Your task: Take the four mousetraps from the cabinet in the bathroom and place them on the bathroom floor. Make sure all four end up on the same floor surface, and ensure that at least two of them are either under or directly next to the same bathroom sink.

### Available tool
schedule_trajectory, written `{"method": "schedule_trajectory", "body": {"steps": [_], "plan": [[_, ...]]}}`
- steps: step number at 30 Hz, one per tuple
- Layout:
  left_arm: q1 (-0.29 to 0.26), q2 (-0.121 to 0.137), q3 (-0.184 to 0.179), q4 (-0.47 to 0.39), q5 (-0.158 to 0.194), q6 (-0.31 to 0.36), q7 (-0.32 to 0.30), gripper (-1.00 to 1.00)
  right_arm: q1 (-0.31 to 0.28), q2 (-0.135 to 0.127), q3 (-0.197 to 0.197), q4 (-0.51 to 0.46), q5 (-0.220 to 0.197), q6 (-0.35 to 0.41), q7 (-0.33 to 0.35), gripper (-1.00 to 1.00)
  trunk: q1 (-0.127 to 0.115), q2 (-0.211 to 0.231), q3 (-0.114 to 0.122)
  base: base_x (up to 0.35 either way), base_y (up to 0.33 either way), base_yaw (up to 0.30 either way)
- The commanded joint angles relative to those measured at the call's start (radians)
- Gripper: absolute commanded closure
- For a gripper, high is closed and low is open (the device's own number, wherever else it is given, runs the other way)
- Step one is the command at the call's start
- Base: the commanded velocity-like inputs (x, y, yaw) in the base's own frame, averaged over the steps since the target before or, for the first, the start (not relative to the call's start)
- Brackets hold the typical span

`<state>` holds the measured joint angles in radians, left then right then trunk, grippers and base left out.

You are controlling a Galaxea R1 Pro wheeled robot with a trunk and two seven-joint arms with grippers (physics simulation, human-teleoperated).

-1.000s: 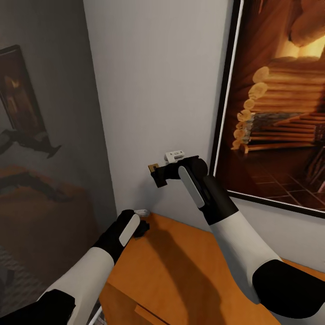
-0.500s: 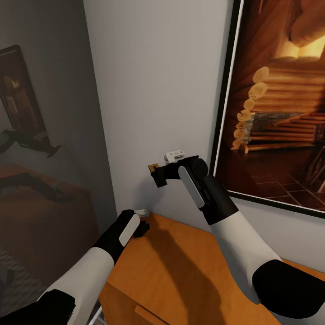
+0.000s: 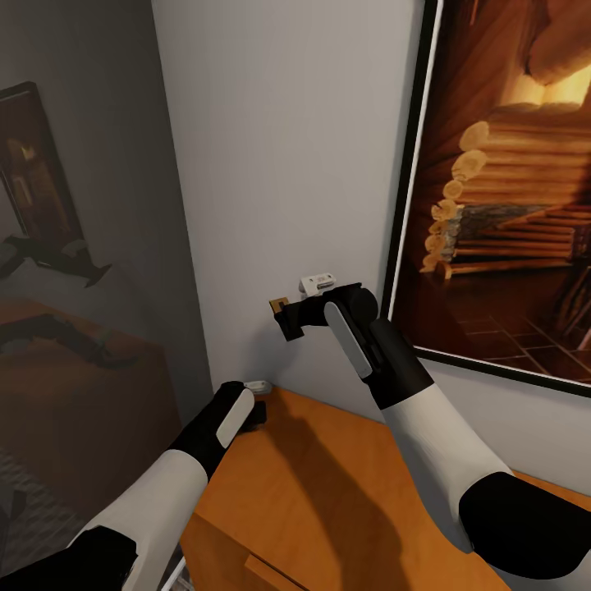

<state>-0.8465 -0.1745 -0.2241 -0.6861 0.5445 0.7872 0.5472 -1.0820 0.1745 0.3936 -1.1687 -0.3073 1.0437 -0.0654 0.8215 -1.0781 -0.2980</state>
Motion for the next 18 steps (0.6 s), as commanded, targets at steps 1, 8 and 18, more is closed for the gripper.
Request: {"method": "schedule_trajectory", "body": {"steps": [1, 8, 18], "plan": [[0.000, 0.000, -0.001, 0.027, 0.007, 0.005, 0.008, 1.00, -0.001, 0.000, 0.001, -0.001, -0.007, 0.004, -0.007, 1.00, 0.000, -0.001, -0.002, 0.000, 0.000, 0.000], [0.000, 0.000, -0.002, 0.012, 0.005, 0.006, 0.008, 1.00, -0.001, 0.000, 0.001, -0.001, -0.007, 0.004, -0.007, 1.00, 0.000, -0.001, -0.002, 0.000, 0.000, 0.000], [0.000, 0.000, -0.004, -0.169, -0.001, 0.047, 0.061, 1.00, -0.001, 0.000, -0.003, 0.000, -0.003, 0.004, -0.008, 1.00, 0.000, -0.001, -0.002, 0.000, 0.000, 0.000]]}}
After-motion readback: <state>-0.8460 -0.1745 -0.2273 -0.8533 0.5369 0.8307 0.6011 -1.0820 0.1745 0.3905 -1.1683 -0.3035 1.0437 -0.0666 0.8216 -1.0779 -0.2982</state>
